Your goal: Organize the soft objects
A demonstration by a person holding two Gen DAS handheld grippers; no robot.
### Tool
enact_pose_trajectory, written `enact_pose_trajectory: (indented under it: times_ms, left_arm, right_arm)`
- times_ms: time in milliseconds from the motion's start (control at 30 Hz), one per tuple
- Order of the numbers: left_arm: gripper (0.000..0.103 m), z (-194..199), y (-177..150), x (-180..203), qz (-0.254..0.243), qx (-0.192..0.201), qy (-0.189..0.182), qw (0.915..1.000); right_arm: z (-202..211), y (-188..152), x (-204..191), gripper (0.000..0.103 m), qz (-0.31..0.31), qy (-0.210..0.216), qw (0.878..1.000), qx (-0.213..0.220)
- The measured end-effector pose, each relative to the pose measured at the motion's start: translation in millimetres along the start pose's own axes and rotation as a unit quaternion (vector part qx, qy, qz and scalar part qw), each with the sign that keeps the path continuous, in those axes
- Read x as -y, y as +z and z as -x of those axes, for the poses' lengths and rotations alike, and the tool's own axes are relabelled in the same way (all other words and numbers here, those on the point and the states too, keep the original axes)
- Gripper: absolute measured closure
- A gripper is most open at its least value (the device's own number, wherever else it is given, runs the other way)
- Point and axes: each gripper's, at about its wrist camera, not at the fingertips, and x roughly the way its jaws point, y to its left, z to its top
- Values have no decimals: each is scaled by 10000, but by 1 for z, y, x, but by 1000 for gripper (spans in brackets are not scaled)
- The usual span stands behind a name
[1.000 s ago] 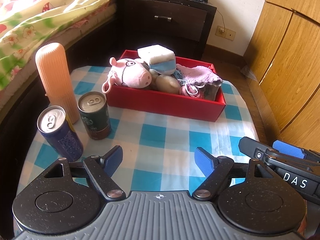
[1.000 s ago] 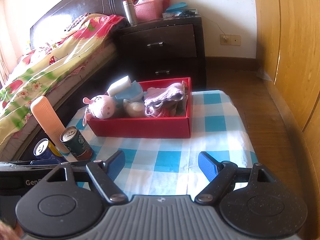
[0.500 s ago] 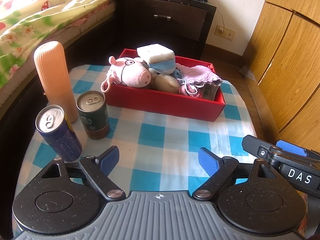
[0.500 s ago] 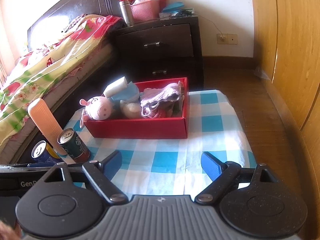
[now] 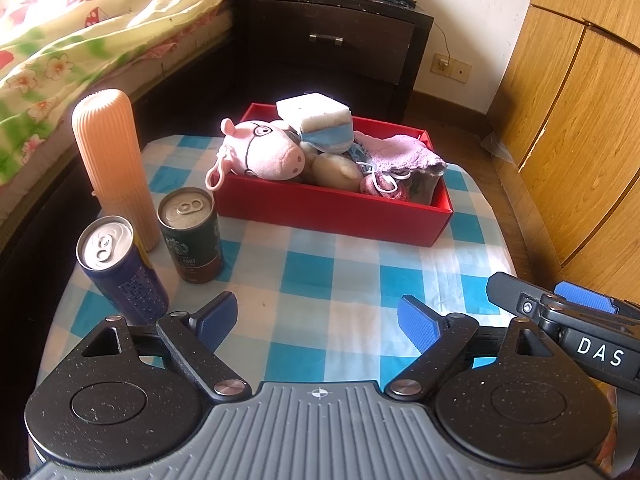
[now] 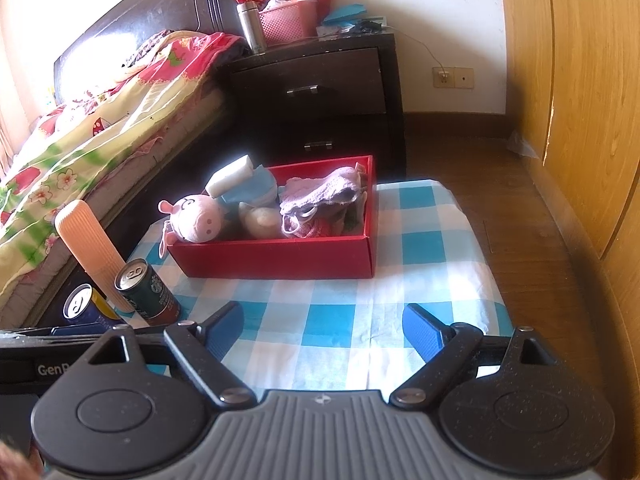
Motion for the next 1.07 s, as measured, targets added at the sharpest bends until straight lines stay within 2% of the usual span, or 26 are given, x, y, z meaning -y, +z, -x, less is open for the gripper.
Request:
enact_pose_trajectory:
  times_ms: [367,567,733,933,1067]
  left_arm:
    - [16,7,0,6,-211,328,215,9990]
    - [14,10,3,2,-125,374,32,9992]
    - [6,11,3,-2,-13,486,23,9988]
    - [6,10,1,-7,77,541,-247,9982]
    - [6,7,-1,-5,-75,601,42,9982]
  right_arm:
    - [2,0,0,37,-30,49,10000,32]
    - [7,2,2,37,-98,140,9997,156]
    - [11,4,2,37,-133,246,9992,276]
    - [15,6,1,37,-163,286,9984,454]
    - [13,7,6,36,-236,224,9986,420]
